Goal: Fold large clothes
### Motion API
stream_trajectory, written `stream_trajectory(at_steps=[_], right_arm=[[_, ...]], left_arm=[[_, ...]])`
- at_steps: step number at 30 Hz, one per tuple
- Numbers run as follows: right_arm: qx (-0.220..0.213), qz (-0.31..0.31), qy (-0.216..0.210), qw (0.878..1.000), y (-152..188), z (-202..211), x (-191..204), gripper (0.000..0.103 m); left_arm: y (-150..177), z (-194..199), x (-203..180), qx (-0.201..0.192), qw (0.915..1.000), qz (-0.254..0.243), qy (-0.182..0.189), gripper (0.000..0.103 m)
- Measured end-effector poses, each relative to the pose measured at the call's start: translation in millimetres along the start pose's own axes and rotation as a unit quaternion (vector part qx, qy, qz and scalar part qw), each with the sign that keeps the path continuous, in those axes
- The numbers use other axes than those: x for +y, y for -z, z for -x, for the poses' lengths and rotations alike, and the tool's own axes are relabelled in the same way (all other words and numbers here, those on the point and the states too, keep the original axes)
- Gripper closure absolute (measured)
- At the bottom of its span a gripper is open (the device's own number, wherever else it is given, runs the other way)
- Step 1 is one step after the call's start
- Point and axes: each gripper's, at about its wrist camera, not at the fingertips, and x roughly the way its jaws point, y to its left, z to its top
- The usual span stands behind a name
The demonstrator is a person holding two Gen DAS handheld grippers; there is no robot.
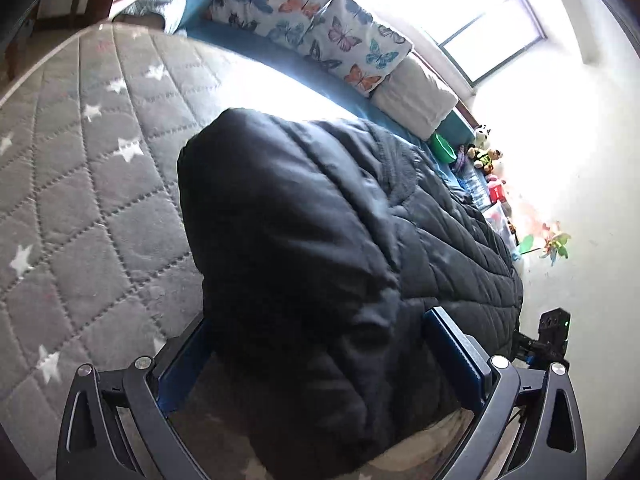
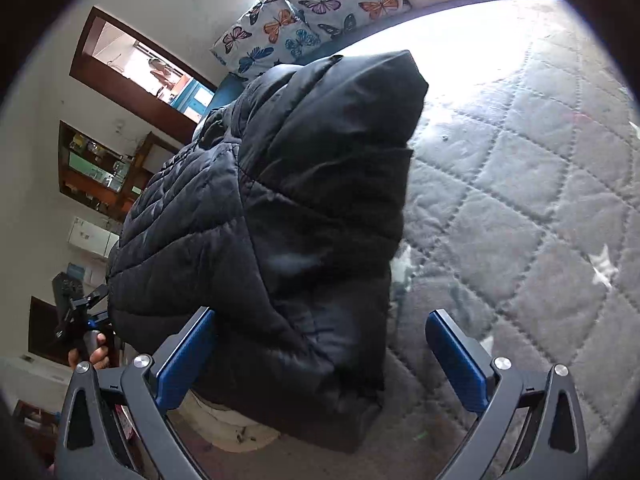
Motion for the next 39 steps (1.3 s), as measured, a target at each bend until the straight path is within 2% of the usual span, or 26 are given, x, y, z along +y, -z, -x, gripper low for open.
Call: stream_trajectory(at_steps=[5,11,18,24,29,35,39], right_arm=[[0.017,0.002,-0.011,1.0,-9,-7,1,0.0],[0.026,0.008,-0.005,1.0,-10,-6,3,0.0],[0.052,-0.002,-0.045,0.998,-19,-15,2,0.0],[0.056,-0.012,-0.049,0.997,-22,-16,7,0.0],[0.031,-0.015,-0.058,0.998,-12,-6,-1,0.0],[0.021,-0.04,-0.062,0.997,-13,2,-11,0.0],[0.024,-0.024,-0.063,0.997,-13,4,-12,0.0]], left_arm=[[-13,-16,15,0.02,0.9984,0.03,0.043,0.0],[-26,-23,20,0.02,0.998,0.023,0.056,0.0],[-36,-41,25,0.042,0.994,0.047,0.09,0.0],[-42,-51,23,0.053,0.9941,0.049,0.081,0.0],[-48,-62,25,0.064,0.9931,0.057,0.08,0.0],[-54,-68,19,0.072,0.9924,0.061,0.08,0.0],[-49,-71,16,0.07,0.9924,0.059,0.082,0.0]])
